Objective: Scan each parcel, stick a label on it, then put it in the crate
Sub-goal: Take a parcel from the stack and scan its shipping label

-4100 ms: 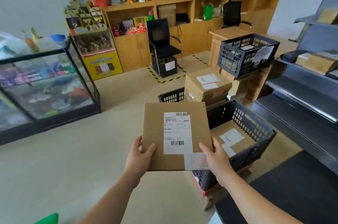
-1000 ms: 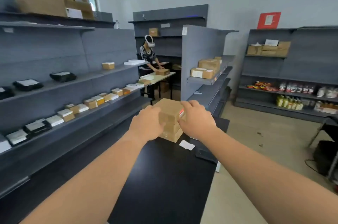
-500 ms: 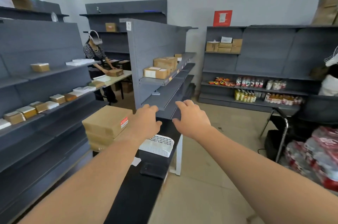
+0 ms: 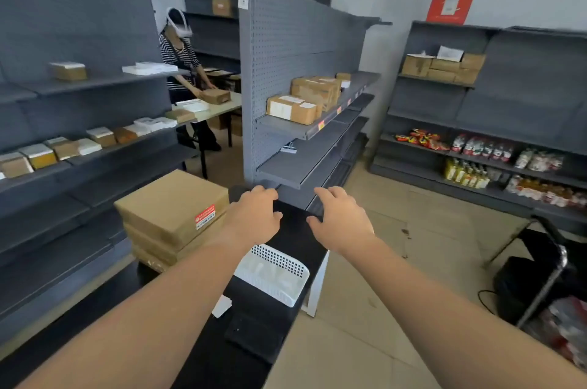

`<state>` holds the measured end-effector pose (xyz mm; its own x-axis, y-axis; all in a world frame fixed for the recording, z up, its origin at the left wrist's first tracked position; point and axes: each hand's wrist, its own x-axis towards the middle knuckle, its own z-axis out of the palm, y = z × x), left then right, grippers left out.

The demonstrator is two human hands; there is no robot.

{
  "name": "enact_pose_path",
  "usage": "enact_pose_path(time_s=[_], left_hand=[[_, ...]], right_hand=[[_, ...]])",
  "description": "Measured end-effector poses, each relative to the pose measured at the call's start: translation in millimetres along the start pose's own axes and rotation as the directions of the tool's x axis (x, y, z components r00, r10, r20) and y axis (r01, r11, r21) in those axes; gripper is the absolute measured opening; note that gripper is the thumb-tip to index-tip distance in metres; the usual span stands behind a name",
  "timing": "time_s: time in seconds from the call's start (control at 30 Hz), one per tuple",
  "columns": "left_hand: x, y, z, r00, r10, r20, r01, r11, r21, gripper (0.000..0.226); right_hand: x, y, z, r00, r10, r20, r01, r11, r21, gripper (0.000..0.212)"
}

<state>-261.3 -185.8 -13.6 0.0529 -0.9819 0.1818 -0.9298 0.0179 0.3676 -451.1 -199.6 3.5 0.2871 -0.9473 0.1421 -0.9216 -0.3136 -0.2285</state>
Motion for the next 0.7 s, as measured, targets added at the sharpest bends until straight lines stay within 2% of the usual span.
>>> enact_pose_path(time_s=[0.2, 0.3, 0.37, 0.53, 0.63, 0.7], left_hand=[[25.8, -98.4, 14.4, 0.959, -0.277, 0.055, 0.277, 0.961, 0.000, 0.041], [28.5, -143.8, 18.3, 0.912, -0.409, 0.029, 0.408, 0.912, 0.030, 0.037], [30.4, -168.2, 21.9, 0.867, -0.499, -0.005, 0.499, 0.866, 0.023, 0.035], [42.3, -215.3, 42.3, 0.740, -0.671, -0.045, 0.670, 0.742, -0.033, 0.049], [54.9, -240.8, 60.3, 0.644, -0.763, -0.056, 0.757, 0.646, -0.099, 0.057], [64.2, -255.3, 72.7, 0.570, -0.819, -0.068, 0.801, 0.573, -0.173, 0.058]], right_hand=[[90.2, -58.3, 76.7, 0.974, -0.182, 0.133, 0.170, 0.980, 0.100, 0.065], [128.2, -90.1, 113.2, 0.942, -0.272, 0.196, 0.250, 0.960, 0.129, 0.055], [149.6, -107.3, 136.8, 0.914, -0.324, 0.246, 0.296, 0.944, 0.144, 0.049], [211.8, -129.9, 187.9, 0.846, -0.413, 0.336, 0.366, 0.910, 0.197, 0.055], [256.2, -136.2, 214.0, 0.834, -0.430, 0.346, 0.377, 0.902, 0.210, 0.051], [282.9, -139.5, 229.8, 0.838, -0.425, 0.343, 0.356, 0.902, 0.246, 0.058]])
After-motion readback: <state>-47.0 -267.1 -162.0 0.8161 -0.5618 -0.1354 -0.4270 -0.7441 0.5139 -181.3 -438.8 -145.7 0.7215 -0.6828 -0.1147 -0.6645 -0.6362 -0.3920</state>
